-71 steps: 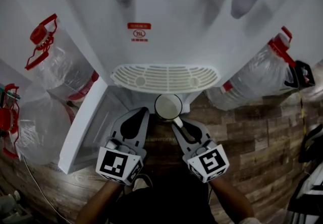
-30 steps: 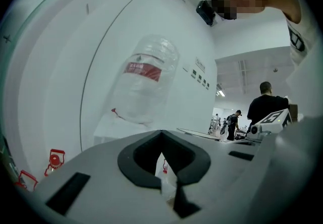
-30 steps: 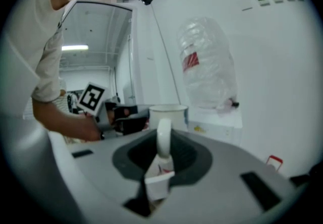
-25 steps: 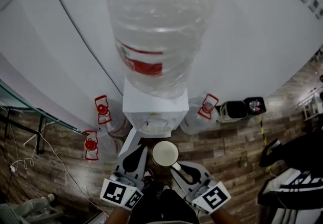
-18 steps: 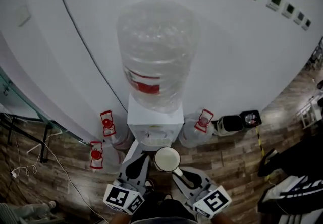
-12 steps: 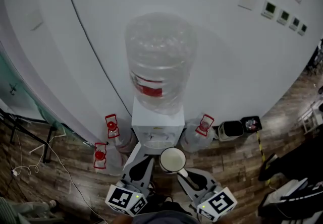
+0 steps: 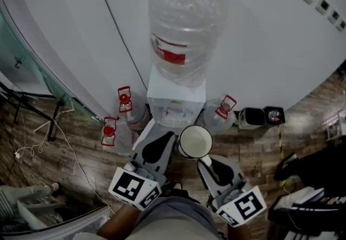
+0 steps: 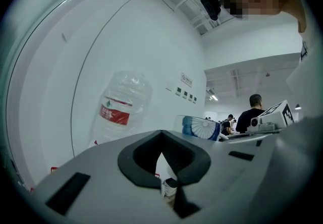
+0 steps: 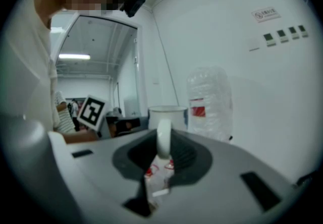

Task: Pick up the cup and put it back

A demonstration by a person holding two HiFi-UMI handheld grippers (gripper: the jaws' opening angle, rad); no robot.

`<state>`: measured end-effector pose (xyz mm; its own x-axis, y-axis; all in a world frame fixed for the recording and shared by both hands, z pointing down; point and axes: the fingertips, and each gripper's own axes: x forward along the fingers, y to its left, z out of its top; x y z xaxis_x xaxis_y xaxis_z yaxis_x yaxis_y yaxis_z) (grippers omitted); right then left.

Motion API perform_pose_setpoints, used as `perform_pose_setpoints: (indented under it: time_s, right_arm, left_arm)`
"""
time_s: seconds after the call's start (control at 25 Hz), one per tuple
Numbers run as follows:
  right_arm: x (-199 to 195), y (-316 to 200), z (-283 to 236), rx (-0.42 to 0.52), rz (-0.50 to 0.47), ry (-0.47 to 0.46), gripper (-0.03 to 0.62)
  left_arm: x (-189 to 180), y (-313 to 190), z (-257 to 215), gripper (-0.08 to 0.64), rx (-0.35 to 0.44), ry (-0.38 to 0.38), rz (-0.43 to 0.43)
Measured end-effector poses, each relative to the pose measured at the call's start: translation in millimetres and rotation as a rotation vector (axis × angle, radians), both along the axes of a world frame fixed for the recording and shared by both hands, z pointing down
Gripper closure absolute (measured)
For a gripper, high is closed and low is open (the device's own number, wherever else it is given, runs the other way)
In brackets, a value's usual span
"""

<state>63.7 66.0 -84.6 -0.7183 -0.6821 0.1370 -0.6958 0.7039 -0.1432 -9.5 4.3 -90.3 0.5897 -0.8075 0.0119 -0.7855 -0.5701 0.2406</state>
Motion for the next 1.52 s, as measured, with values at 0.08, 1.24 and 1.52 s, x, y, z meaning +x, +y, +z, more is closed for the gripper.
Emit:
perform_pose_setpoints:
  time_s: [0.08,1.24,1.52]
  right_arm:
    - [1,-1,2,-0.004,-0.002,0.003,0.517]
    - [-4,-1,9,-0.027,0.017,-0.001,0.517]
    - [-5,-2,17,-0.026,0.002,0.005,0.517]
  left_arm:
    - [-2,-1,-1,0.552,0.0,-0.002,-0.005]
    - [-23,14,4,0.554,-0.013,-0.014,-0.02]
    - [-25,20,10,0.554,-0.024,-0.007,-0.033]
